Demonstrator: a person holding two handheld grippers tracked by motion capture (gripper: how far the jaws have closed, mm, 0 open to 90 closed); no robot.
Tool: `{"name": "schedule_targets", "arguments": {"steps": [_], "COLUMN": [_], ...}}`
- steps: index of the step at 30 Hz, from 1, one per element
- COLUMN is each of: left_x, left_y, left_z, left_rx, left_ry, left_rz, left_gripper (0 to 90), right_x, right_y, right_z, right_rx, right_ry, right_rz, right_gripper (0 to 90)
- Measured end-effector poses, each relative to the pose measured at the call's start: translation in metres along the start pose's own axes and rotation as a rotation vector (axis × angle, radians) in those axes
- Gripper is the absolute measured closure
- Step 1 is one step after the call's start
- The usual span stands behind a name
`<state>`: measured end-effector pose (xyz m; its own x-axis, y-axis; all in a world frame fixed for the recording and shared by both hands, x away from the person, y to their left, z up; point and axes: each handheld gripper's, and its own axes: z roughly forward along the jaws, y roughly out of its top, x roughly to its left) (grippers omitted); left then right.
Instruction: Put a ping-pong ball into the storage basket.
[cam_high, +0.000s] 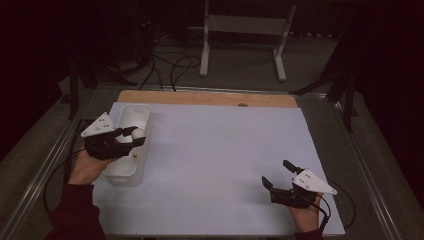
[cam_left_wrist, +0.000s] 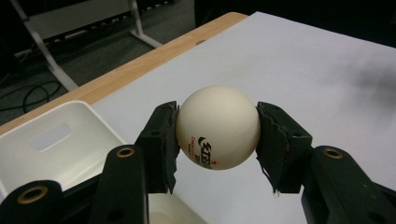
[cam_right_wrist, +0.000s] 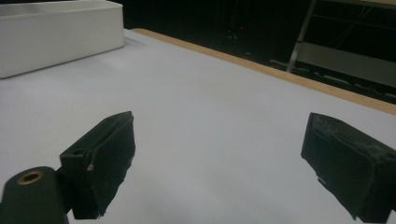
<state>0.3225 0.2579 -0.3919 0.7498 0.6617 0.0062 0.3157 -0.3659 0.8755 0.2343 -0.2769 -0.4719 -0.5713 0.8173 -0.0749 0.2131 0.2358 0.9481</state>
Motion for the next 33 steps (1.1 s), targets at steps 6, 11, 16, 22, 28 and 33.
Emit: {"name": "schedule_targets", "arguments": {"steps": [6,11,16,22,28,33], "left_x": [0.001,0.003,0.005,0.006,0.008,0.009], "left_y": [-0.004,-0.007,-0.010,-0.013,-0.016,-0.018], "left_z": [-0.001,-0.004,-0.006,-0.008,-0.009,-0.012], "left_rx": [0.004,0.002,-0.001,0.000,0.002,-0.003], "left_ry": [0.004,0.009,0.016,0.020,0.025,0.036], "left_rz": [-0.006,-0.014,-0.022,-0.028,-0.036,-0.041], "left_gripper": [51.5,51.5,51.5,51.4,51.4,51.4], "right_x": [0.000,0.000,0.000,0.001,0.000,0.000], "right_y": [0.000,0.000,0.000,0.000,0.000,0.000], "right_z": [0.000,0.000,0.000,0.000,0.000,0.000], "right_rx": [0.000,0.000,0.001,0.001,0.001,0.001], "right_ry": [0.000,0.001,0.002,0.003,0.001,0.001], "right_rz": [0.000,0.000,-0.001,0.000,0.000,-0.001], "right_gripper": [9.5,9.5,9.5,9.5,9.5,9.5]}}
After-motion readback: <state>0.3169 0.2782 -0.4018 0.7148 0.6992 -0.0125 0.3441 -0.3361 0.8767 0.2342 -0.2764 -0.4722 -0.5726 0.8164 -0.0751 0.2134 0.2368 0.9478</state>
